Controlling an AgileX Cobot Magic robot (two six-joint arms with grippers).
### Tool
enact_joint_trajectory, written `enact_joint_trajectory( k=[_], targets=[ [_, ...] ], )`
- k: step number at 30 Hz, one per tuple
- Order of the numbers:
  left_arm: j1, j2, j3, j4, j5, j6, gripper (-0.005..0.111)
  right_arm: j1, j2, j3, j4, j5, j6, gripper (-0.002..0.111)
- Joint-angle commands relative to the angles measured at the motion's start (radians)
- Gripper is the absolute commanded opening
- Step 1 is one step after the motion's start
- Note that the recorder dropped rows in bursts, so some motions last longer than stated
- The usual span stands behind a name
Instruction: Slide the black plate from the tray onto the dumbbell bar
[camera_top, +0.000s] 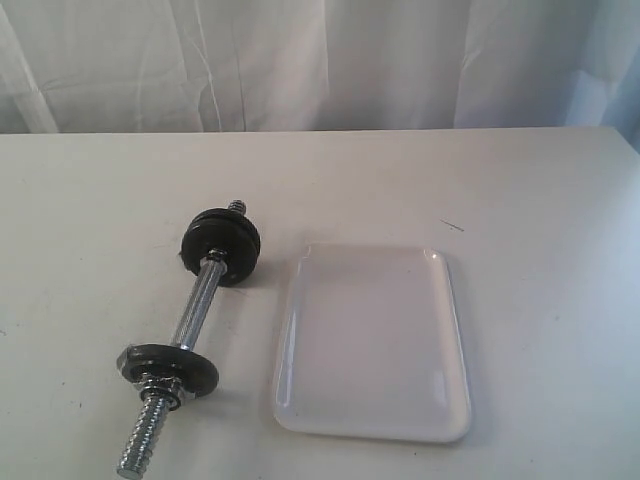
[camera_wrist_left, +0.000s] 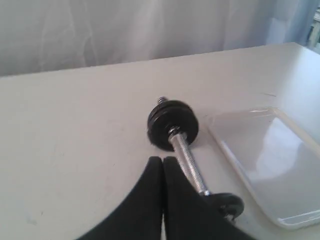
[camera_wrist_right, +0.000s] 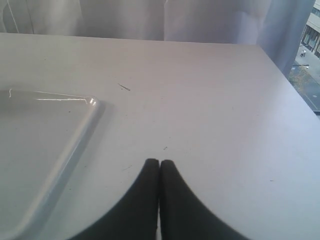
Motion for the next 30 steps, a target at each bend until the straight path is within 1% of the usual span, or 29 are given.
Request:
enact_joint_trajectory(
  k=[1, 4, 6, 9, 18, 22, 27, 30],
  targets=[
    [0.079, -0.149, 0.145, 0.102, -0.009, -0.192, 0.0, -0.006, -0.006, 0.005, -0.007, -0.014, 0.002, 0.0],
    [0.107, -0.22, 0.2, 0.172, 0.02, -0.272, 0.0, -0.006, -0.006, 0.005, -0.007, -0.014, 0.002, 0.0],
    [0.118, -0.251, 0.228, 0.191, 0.043, -0.29, 0.0, -0.006, -0.006, 0.005, -0.007, -0.014, 0.002, 0.0],
    [0.135, -0.251, 0.251, 0.199, 0.061, -0.294, 0.0, -0.006, -0.006, 0.005, -0.007, -0.014, 0.002, 0.0],
    [0.138, -0.251, 0.331, 0.223, 0.074, -0.311, 0.0, -0.006, -0.006, 0.005, -0.007, -0.014, 0.002, 0.0],
    [0.138, -0.251, 0.331, 0.247, 0.051, -0.311, 0.0, -0.006, -0.006, 0.005, -0.007, -0.014, 0.002, 0.0],
    [0.138, -0.251, 0.331, 0.277, -0.042, -0.307, 0.0, -0.006, -0.006, 0.005, -0.007, -0.014, 0.002, 0.0],
    [0.138, -0.251, 0.331, 0.314, -0.039, -0.307, 0.0, -0.006, -0.006, 0.005, -0.007, -0.014, 0.002, 0.0]
  ],
)
